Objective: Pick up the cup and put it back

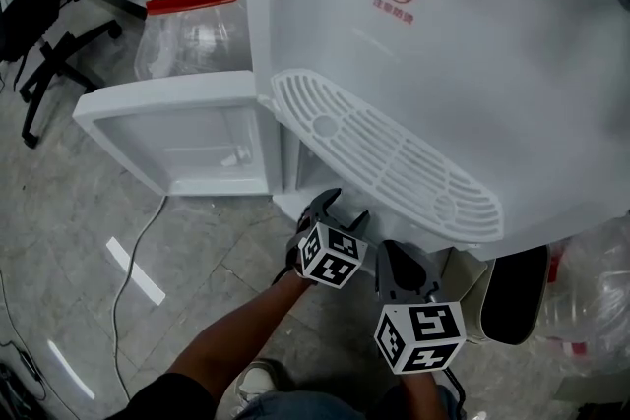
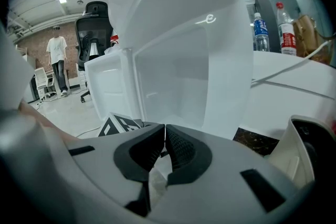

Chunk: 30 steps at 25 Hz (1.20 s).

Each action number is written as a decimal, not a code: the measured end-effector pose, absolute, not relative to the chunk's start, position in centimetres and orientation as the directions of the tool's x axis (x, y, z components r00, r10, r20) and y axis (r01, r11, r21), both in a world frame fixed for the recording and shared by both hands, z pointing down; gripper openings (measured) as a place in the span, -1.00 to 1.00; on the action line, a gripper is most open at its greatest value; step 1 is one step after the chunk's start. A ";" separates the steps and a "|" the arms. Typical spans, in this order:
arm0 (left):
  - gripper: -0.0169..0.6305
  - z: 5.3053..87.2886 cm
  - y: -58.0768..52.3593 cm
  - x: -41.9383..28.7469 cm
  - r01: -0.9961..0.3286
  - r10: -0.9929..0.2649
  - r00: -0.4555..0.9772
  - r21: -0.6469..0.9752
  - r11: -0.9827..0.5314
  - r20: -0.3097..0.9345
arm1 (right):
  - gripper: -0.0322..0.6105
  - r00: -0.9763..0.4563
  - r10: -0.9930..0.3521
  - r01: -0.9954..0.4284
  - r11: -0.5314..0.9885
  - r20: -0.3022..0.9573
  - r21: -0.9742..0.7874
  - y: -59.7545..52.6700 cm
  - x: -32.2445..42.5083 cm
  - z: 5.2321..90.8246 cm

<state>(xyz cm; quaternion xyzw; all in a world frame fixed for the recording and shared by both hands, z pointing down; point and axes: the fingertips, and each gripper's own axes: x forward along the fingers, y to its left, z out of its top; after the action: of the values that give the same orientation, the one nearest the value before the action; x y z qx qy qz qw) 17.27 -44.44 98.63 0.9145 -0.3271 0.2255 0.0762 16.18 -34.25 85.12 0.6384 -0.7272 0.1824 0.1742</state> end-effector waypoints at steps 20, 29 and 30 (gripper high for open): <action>-0.41 88.0 -39.1 8.7 -0.720 -0.599 0.612 0.050 -0.692 0.516 | -0.83 -0.274 -0.799 -0.962 0.237 0.536 -0.138 -32.3 10.7 77.5; -0.59 75.3 -36.5 4.3 -0.758 -0.645 0.581 0.042 -0.651 0.496 | -0.83 -0.350 -0.754 -0.936 0.298 0.556 -0.186 -30.7 6.7 67.9; -0.61 73.8 -36.1 3.6 -0.763 -0.650 0.576 0.038 -0.646 0.495 | -0.83 -0.359 -0.749 -0.933 0.305 0.556 -0.192 -30.5 6.2 66.6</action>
<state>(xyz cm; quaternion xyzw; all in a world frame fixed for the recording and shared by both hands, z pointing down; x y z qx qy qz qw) 3.62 -36.10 73.80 0.8789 -0.4020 0.2247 0.1247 6.16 -30.53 66.58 0.5348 -0.7862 0.2481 0.1851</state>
